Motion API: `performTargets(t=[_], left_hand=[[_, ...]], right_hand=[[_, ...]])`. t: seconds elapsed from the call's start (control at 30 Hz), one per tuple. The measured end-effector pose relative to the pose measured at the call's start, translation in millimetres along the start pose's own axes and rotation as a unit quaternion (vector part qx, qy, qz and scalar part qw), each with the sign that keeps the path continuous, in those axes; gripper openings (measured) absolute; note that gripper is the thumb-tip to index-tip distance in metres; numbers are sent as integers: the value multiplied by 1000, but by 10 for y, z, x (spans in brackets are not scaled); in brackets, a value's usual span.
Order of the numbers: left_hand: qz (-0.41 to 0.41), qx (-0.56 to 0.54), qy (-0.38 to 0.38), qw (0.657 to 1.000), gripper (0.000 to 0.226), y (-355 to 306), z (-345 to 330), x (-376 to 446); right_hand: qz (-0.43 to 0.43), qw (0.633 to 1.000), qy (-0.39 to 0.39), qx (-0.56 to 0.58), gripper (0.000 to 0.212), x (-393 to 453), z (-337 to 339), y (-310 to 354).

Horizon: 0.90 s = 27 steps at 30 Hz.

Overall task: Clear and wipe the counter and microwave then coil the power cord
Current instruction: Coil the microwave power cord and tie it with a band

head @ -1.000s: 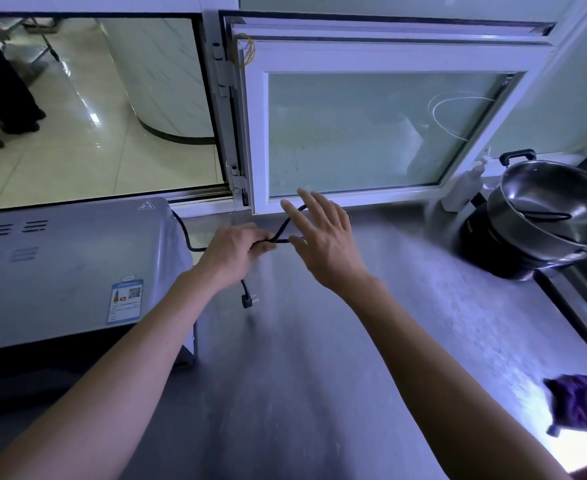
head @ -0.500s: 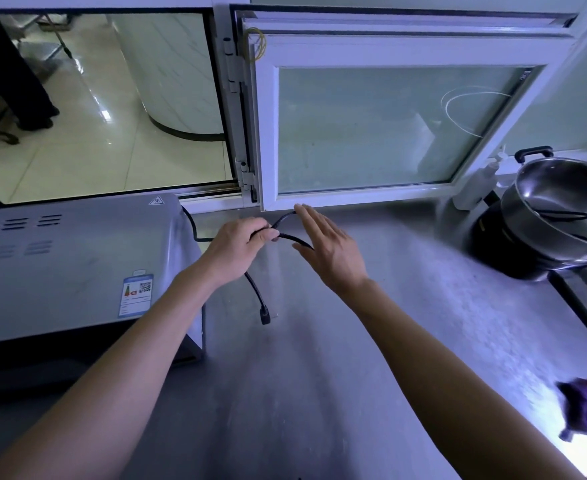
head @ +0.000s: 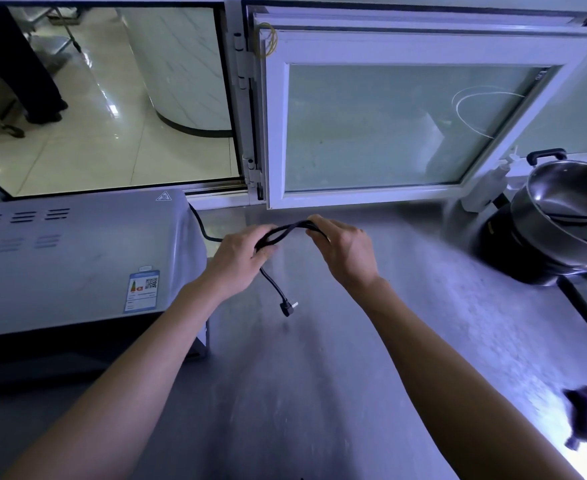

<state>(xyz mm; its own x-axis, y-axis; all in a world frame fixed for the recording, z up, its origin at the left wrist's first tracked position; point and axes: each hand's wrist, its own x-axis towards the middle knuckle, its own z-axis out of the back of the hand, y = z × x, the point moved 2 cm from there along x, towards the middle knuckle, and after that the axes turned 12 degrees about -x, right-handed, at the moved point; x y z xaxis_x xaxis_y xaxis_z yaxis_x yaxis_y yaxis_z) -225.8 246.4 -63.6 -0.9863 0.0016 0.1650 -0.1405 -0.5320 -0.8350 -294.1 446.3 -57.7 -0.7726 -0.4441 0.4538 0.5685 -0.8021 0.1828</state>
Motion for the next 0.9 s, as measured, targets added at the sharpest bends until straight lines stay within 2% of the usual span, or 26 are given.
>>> performTargets(t=[0.13, 0.23, 0.33, 0.4, 0.5, 0.63, 0.8, 0.9], left_hand=[[-28, 59, -56, 996, 19, 110, 13, -33], [-38, 56, -77, 995, 10, 89, 54, -6], [-57, 41, -82, 994, 39, -2, 113, 14], [-54, 37, -65, 996, 47, -65, 129, 12], [-12, 7, -43, 999, 49, -84, 104, -18], [86, -47, -10, 995, 26, -34, 59, -63], [149, -95, 11, 984, 30, -34, 65, -78], [158, -124, 24, 979, 39, -47, 72, -106]], right_hand=[[-32, 999, -14, 22, 9, 45, 7, 22], [-41, 998, -19, 33, 9, 60, -9, 37], [-37, 999, -3, 40, 19, 47, -33, 24], [-24, 999, 15, 43, 34, 40, -52, 24], [16, 1000, 21, 9, 53, 25, -67, 47], [31, 999, -4, -26, 69, -22, -55, 125], [65, 994, 57, -69, 92, -40, -111, 232], [67, 993, 44, -92, 96, -41, -135, 276]])
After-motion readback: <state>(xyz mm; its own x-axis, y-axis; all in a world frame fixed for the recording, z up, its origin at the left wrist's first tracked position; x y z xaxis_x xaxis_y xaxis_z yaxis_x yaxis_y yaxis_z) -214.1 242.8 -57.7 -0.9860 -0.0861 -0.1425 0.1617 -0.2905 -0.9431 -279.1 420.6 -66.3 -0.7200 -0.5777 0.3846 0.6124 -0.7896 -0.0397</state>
